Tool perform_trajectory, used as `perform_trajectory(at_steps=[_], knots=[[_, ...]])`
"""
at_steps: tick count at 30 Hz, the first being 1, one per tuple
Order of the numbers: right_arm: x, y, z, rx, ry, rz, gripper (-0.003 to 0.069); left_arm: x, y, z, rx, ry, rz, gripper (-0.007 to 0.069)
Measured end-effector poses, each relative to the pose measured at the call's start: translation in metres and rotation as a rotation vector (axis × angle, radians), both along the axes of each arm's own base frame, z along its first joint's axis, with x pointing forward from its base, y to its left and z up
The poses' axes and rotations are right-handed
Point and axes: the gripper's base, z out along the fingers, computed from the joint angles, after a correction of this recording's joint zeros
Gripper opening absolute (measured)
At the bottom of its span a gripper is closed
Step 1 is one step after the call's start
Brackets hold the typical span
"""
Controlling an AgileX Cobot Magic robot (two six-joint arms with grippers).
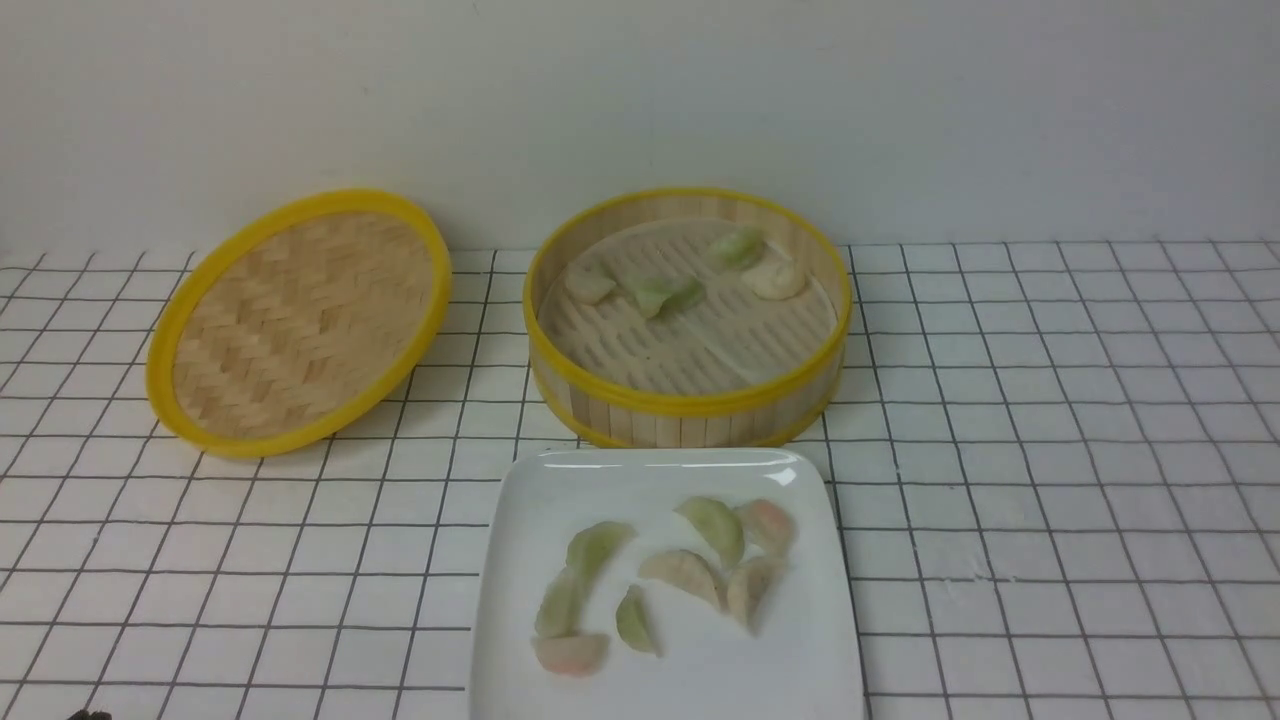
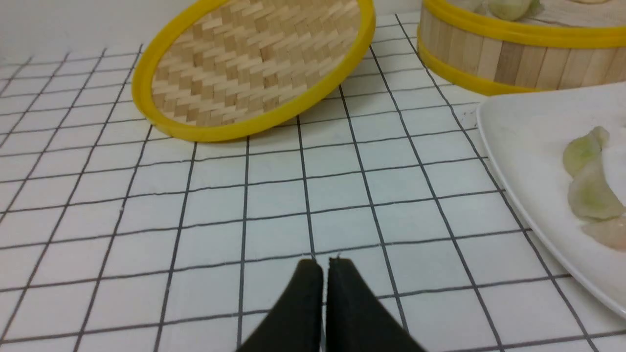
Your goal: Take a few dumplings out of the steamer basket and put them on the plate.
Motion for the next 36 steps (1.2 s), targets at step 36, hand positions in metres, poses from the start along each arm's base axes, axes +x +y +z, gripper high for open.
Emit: perform_trajectory(at_steps=[36], knots=[[0.002,0.014,-0.010,-0.105,-0.047,0.089,-0.0015,0.000,0.000,0.000,-0.014,0.004,0.004,-0.0006]])
